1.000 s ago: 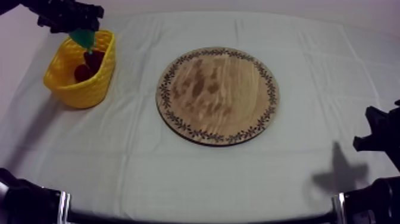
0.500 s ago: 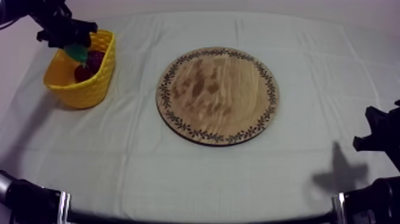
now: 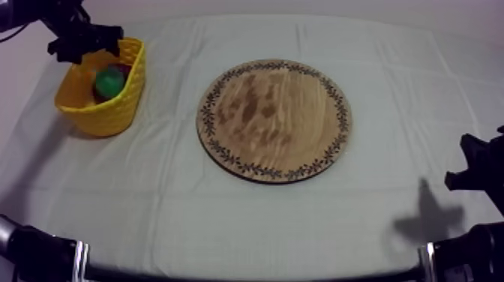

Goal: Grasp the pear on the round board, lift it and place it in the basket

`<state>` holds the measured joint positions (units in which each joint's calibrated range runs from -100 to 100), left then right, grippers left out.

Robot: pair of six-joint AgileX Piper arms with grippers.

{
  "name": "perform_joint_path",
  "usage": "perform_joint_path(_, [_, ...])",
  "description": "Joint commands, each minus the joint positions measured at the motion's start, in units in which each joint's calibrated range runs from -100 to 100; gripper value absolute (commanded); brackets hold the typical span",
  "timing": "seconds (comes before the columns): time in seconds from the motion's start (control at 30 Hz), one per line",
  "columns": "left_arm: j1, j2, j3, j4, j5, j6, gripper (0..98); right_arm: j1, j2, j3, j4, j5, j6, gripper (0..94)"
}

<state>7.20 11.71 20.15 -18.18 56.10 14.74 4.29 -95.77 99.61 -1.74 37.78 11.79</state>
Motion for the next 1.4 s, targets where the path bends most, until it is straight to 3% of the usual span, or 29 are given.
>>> perform_joint_path(0.0, [-0.1, -0.1, 0.1, -0.39, -1.2, 0.6, 93.9, 0.0, 0.0, 0.1, 0.0, 0.0, 0.0, 0.5])
perform_joint_path(0.17, [-0.4, -0.9, -0.3, -0.74, -2.2, 1.3, 95.0, 0.1, 0.0, 0.1, 0.0, 0.0, 0.0, 0.5])
perform_joint_path(0.27, [-0.7, -2.6, -0.3, -1.16, -3.4, 2.2, 89.6, 0.1, 0.0, 0.1, 0.0, 0.0, 0.0, 0.5])
perform_joint_path(0.5, [-1.7, -10.0, 1.8, -2.16, -7.5, 4.2, 59.1, 0.1, 0.0, 0.1, 0.0, 0.0, 0.0, 0.5])
perform_joint_path(0.67, [-2.5, -18.8, 6.0, -2.78, -11.5, 4.3, 32.0, 0.1, 0.0, 0.1, 0.0, 0.0, 0.0, 0.5])
perform_joint_path(0.77, [-2.8, -25.1, 8.6, -2.66, -12.6, 4.1, 21.7, 0.1, 0.0, 0.1, 0.0, 0.0, 0.0, 0.5])
perform_joint_path(1.1, [-3.7, -50.9, 25.6, -1.79, -19.4, 1.8, 3.9, 0.1, 0.0, 0.1, 0.0, 0.0, 0.0, 0.5])
perform_joint_path(1.37, [-4.0, -72.0, 43.5, -1.80, -23.3, -0.1, 0.9, 0.1, 0.0, 0.1, 0.0, 0.0, 0.0, 0.5])
